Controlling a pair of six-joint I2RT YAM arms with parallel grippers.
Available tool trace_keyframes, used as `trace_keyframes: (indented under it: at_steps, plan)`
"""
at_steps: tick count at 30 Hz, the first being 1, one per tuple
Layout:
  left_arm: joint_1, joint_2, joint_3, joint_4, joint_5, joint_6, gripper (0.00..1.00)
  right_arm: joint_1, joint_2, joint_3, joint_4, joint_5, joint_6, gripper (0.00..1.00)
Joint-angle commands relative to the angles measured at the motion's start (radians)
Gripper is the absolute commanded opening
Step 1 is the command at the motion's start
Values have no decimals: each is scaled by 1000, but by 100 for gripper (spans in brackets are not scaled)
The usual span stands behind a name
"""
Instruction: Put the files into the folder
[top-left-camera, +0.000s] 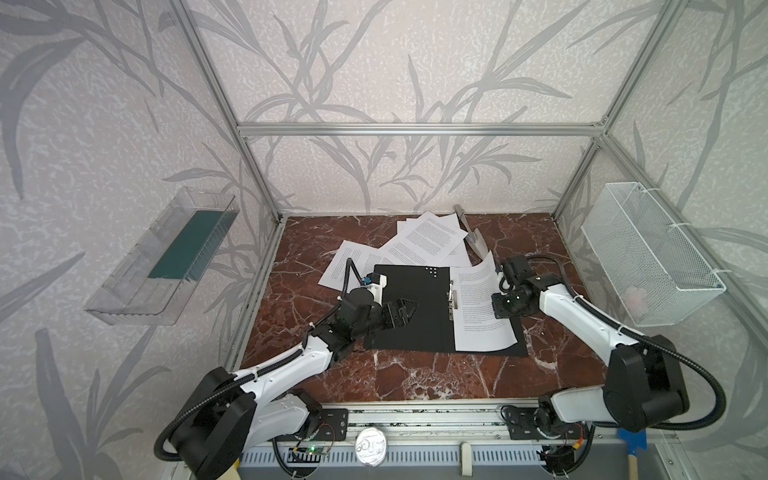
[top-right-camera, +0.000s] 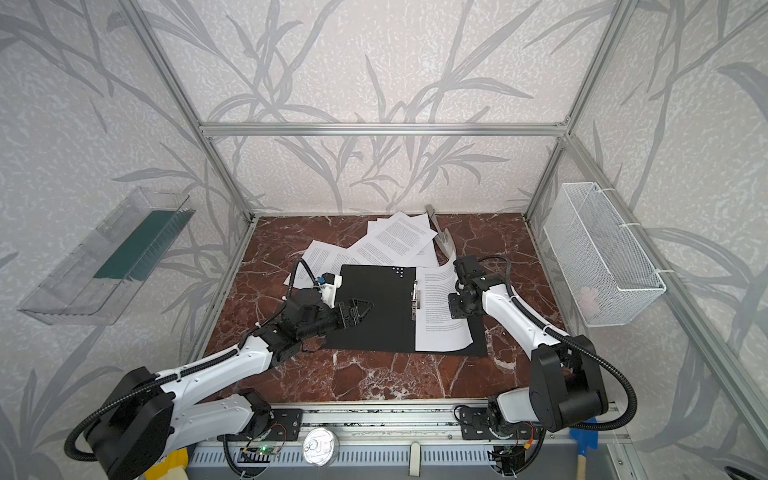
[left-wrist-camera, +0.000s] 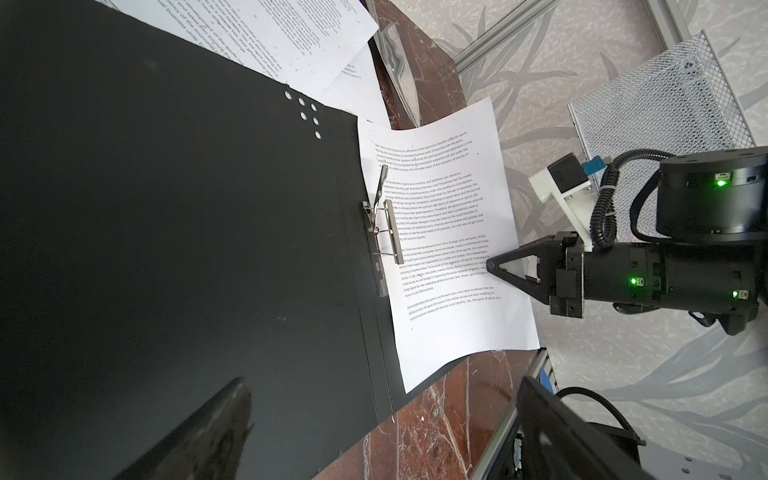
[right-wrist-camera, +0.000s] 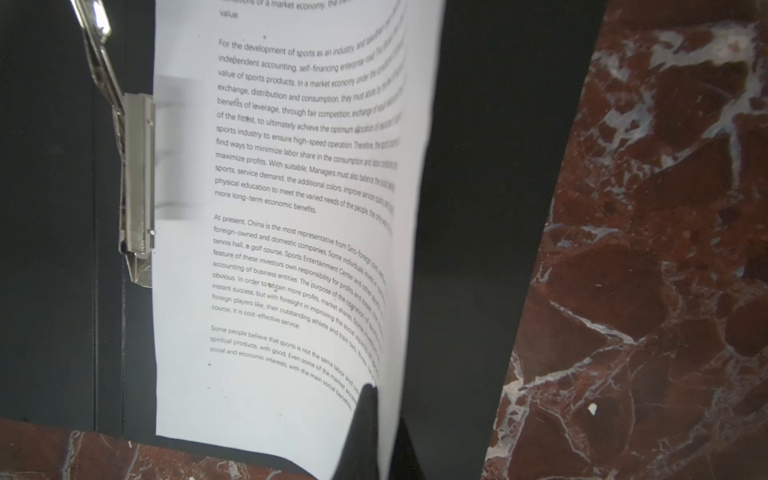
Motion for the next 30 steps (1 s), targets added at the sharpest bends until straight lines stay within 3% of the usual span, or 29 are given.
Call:
trace_keyframes:
  at_steps: [1,6,16,18,19,20,22,25,28,30]
  plan:
    - [-3,11,17,0,-4,9,99,4,-4,-12,6,0,8,7]
    - [-2,13,18,-1,-6,9,99,5,4,-18,13,8,13,14]
    - [-3,10,19,-4,-5,10,99,4,-8,-44,70,133,47,45]
    - [-2,7,20,-8,-8,12,99,4,-13,-47,78,188,75,65]
    - [-2,5,21,-10,-9,14,99,4,-19,-50,78,224,89,88]
    - [-2,2,19,-11,-11,14,99,1,-30,-51,77,263,107,99]
    - [-3,-4,20,-17,-14,17,99,-6,-73,-61,81,324,142,99]
    - [-2,-15,20,-21,-17,19,99,-20,-185,-114,153,312,183,99]
    - [-2,-28,19,-25,-16,19,99,-74,-291,-197,279,110,176,99]
    - [-2,-43,18,-29,-16,20,99,-79,-311,-194,284,35,176,99]
